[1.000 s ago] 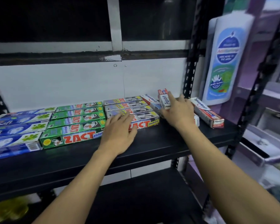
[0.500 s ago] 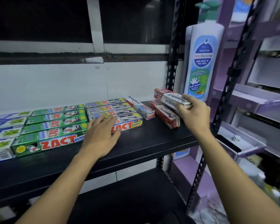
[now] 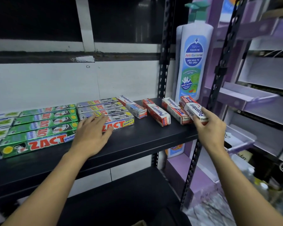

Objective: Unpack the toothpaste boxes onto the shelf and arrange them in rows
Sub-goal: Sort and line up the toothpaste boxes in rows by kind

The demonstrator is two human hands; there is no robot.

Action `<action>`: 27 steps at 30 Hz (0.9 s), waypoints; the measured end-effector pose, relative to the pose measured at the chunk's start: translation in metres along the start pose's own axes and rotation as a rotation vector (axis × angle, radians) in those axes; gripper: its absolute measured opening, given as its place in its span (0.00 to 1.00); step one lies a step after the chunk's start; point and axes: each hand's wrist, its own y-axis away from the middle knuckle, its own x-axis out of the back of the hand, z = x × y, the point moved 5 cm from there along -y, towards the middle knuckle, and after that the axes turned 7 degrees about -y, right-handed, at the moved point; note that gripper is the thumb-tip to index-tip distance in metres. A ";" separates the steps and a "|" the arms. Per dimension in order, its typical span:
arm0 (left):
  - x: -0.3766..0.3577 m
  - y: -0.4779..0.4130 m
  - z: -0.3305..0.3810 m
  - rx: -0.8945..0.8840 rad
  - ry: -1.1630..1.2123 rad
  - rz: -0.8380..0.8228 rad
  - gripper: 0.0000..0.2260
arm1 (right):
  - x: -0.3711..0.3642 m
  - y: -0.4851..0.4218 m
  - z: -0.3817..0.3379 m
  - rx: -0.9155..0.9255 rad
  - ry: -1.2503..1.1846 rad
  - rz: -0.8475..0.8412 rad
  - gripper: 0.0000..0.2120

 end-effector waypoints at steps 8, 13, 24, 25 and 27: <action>0.001 0.002 0.002 0.001 0.015 0.018 0.26 | -0.006 0.019 0.000 0.068 0.114 -0.021 0.21; 0.001 0.000 0.002 0.002 -0.029 0.000 0.27 | 0.001 0.034 -0.001 -0.068 -0.079 0.014 0.17; 0.002 -0.036 0.042 -0.141 -0.083 0.062 0.26 | -0.010 0.024 -0.023 0.043 0.114 -0.099 0.24; -0.001 -0.035 0.041 -0.142 -0.094 0.070 0.26 | -0.014 0.017 -0.030 0.081 0.124 -0.130 0.23; -0.005 -0.033 0.040 -0.128 -0.099 0.101 0.26 | -0.031 0.002 -0.047 0.130 0.139 -0.249 0.22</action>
